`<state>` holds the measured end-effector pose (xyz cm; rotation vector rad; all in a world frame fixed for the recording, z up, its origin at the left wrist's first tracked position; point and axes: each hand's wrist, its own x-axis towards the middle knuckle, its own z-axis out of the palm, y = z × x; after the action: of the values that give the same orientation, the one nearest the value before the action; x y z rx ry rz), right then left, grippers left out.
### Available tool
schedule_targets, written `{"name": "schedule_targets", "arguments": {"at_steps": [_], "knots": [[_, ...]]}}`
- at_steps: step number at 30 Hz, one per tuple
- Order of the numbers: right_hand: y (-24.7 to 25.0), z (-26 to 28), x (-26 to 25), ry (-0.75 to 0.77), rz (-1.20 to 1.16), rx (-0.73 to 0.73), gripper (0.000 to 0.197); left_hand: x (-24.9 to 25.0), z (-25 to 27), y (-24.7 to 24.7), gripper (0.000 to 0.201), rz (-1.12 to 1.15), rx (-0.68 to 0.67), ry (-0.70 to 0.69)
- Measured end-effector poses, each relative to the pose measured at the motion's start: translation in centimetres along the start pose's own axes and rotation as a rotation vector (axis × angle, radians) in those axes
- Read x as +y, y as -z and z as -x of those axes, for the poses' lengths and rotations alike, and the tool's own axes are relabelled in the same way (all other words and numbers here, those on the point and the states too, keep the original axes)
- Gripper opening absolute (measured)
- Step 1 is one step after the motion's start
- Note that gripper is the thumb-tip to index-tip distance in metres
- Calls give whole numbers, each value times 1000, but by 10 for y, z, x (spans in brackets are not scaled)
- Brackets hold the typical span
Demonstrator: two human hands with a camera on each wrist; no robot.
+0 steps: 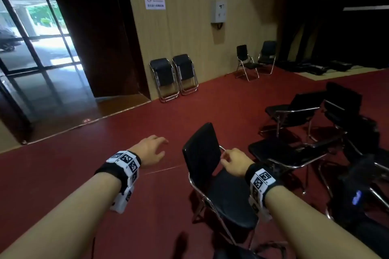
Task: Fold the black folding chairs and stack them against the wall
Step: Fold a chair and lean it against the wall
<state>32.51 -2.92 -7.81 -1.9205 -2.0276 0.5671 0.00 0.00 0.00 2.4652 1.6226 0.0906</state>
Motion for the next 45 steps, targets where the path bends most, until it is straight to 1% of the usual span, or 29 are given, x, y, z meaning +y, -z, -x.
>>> {"name": "schedule_targets", "arguments": {"at_steps": [4, 7, 11, 14, 17, 20, 25, 28, 32, 34, 37, 42, 45], "knots": [[-10, -68, 6, -58, -43, -14, 25, -27, -65, -3, 45, -50, -71, 3], [-17, -132, 11, -117, -63, 14, 25, -50, -133, 0, 44, -92, -107, -36], [-27, -199, 11, -183, -74, 18, 24, -74, -206, -1, 43, -109, -136, -78], [-44, -242, 7, -208, -84, -19, 19, -94, -247, -10, 44, -94, -179, -132], [-57, -274, 1, -229, -71, -40, 10, -114, -274, -17, 46, -103, -213, -163], [-64, -306, -10, -251, -67, -23, 10, -136, -306, -19, 48, -111, -251, -176], [-87, -342, -20, -339, -81, -26, 20, -167, -368, -29, 51, -166, -278, -294], [-107, -357, -24, -442, -112, 27, 24, -186, -410, -39, 52, -169, -295, -393], [-133, -371, -29, -571, -132, 18, 34, -200, -456, -58, 59, -189, -310, -544], [-144, -376, -30, -633, -160, 26, 41, -199, -474, -67, 64, -202, -320, -622], [-159, -380, -31, -718, -220, 8, 52, -191, -494, -85, 66, -232, -344, -724], [-189, -378, -20, -809, -271, -3, 63, -167, -522, -126, 67, -317, -382, -860], [-207, -378, -9, -836, -298, -61, 69, -148, -536, -146, 66, -402, -404, -917]]}}
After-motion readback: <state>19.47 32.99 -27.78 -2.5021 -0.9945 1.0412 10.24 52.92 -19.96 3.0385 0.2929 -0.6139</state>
